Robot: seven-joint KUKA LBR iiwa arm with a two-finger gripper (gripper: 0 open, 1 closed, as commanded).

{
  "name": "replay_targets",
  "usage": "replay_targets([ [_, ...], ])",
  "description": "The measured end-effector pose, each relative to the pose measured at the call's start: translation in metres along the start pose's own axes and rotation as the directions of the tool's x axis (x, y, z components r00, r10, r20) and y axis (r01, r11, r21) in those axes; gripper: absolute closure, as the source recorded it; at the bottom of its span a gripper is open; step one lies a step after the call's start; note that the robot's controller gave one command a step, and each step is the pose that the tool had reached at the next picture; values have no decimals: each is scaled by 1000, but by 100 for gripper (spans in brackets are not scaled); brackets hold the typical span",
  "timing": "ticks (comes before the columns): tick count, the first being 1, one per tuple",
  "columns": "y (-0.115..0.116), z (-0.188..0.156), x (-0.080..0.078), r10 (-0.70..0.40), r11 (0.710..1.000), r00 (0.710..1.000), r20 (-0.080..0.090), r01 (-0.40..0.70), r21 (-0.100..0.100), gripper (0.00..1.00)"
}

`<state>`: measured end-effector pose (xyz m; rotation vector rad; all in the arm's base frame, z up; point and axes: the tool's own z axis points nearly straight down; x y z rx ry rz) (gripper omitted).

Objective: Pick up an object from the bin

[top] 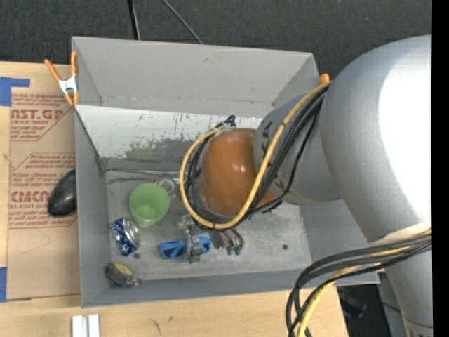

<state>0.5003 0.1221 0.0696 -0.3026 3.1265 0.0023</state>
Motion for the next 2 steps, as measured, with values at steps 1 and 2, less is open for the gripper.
replay_targets([
  [1, 31, -126, 4, 1, 1000, 1000, 8, -1, -1, 100],
  [2, 74, -224, -28, -424, 906, 906, 7, 424, 2, 100],
])
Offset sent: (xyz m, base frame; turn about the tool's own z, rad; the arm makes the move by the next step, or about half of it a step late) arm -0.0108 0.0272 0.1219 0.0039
